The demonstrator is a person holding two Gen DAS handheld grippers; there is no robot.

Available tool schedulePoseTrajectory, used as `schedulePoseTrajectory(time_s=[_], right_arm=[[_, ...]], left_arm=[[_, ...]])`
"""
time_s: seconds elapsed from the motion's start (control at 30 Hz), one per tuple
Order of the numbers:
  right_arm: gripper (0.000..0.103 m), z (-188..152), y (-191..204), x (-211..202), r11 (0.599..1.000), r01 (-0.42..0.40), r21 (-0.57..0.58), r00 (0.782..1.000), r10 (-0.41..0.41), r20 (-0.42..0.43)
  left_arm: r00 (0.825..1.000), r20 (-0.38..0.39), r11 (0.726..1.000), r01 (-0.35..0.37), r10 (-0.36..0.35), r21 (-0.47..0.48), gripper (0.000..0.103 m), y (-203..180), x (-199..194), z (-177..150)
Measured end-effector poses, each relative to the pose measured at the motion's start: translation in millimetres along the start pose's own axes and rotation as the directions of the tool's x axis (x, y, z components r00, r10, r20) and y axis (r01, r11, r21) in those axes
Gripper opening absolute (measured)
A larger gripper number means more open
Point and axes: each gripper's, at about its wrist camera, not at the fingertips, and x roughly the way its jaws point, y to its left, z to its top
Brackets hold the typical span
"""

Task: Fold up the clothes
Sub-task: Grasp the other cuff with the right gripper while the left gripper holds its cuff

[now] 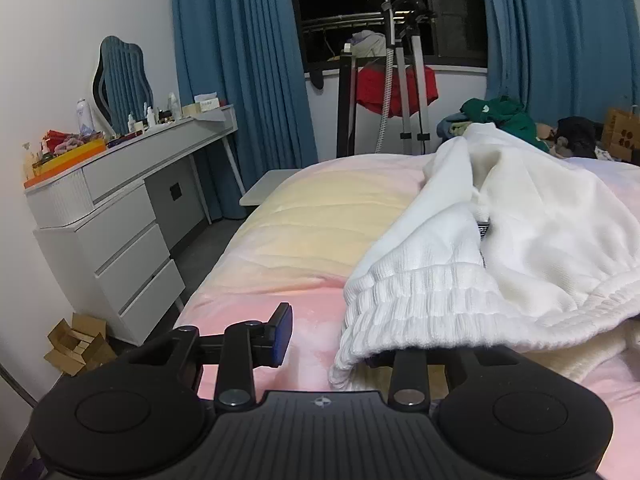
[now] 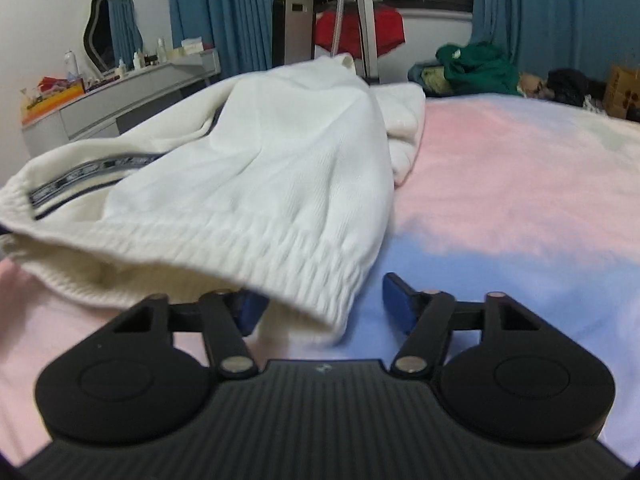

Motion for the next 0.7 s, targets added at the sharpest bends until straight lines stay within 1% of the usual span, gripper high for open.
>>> schedulePoseTrajectory(time_s=[0.07,0.13,0.17,0.23,0.3,0.37,0.47,0.6,0.7], right_arm=[[0.058,0.6,2.2,5.5,1.000,-0.002,-0.020,0.999,0.003,0.041],[0.058,-0.5,9.1,6.9,0.997,0.038,-0.071,0.994,-0.031,0.101],[0.056,-1.7,13.5,7.8,0.993,0.056,-0.105,0.991,-0.043,0.124],[0.046,-0.7,15.4,8.4,0.993,0.050,-0.106,0.993,-0.037,0.114],[0.027,0.6,15.3,7.6,0.994,0.053,-0.095,0.993,-0.043,0.106],[0.022,5.3,10.1,-0.7,0.997,0.053,-0.059,0.992,-0.045,0.121],[0.020,15.0,1.3,-15.9,0.999,0.035,0.005,0.986,-0.035,0.160],[0.018,24.4,5.3,-42.5,0.999,0.032,0.010,0.970,-0.034,0.242],[0.017,31.6,7.2,-68.5,1.000,0.024,0.018,0.952,-0.028,0.305]], left_arm=[[1.000,-0.005,1.000,-0.002,0.002,-0.004,0.038,1.0,2.1,0.3],[1.000,-0.011,1.000,-0.004,0.004,-0.008,0.038,0.5,3.5,0.9],[1.000,-0.013,1.000,-0.002,0.002,-0.009,0.038,-0.3,3.4,1.1],[1.000,-0.017,1.000,0.000,0.000,-0.005,0.038,-3.0,3.4,1.6],[1.000,-0.021,1.000,0.001,-0.001,0.007,0.038,-6.6,3.4,2.3],[1.000,-0.023,1.000,0.009,-0.008,0.021,0.038,-8.9,1.4,1.5],[0.999,-0.022,0.999,0.027,-0.026,0.046,0.038,-12.8,-1.6,-0.2],[0.999,-0.024,0.996,0.051,-0.049,0.074,0.039,-17.0,-5.1,-3.2],[0.996,-0.025,0.991,0.090,-0.088,0.095,0.040,-20.4,-10.6,-4.6]])
